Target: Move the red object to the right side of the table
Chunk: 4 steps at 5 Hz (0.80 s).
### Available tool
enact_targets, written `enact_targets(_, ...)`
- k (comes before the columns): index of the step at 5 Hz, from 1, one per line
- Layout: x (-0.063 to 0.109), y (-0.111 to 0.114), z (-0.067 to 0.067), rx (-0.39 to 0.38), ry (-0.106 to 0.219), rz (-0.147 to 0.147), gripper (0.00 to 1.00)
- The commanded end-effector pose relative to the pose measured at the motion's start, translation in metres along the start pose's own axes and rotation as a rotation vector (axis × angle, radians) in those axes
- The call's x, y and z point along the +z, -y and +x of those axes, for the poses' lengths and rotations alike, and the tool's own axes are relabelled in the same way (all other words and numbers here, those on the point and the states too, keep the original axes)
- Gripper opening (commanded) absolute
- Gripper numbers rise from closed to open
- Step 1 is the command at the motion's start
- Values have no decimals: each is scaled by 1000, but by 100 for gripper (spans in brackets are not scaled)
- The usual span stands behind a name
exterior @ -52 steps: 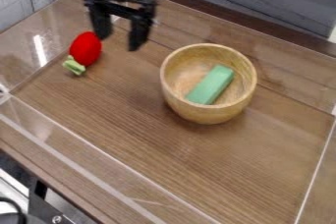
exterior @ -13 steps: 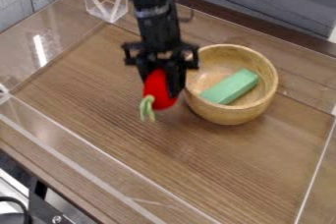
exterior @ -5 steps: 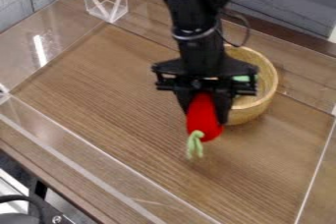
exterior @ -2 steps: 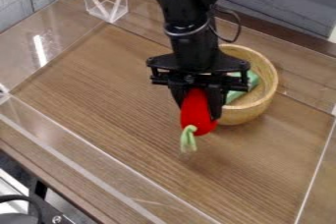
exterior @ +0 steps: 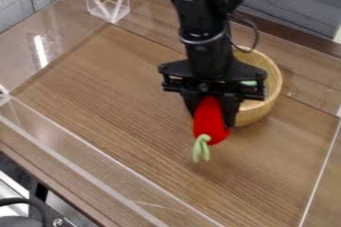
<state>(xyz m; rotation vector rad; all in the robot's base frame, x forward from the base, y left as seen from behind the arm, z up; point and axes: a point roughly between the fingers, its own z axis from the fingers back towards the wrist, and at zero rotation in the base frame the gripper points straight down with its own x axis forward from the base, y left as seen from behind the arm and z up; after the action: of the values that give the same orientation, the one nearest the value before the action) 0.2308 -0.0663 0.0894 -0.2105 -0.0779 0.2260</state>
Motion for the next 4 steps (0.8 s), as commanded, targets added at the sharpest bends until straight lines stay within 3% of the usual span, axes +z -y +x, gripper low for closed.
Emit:
enact_targets(1, 6, 9, 0, 13, 36, -3, 0)
enact_targets(3, 12, 0, -14, -54, 12, -9, 0)
enact_targets(4, 10, 4, -19, -42, 9, -10, 0)
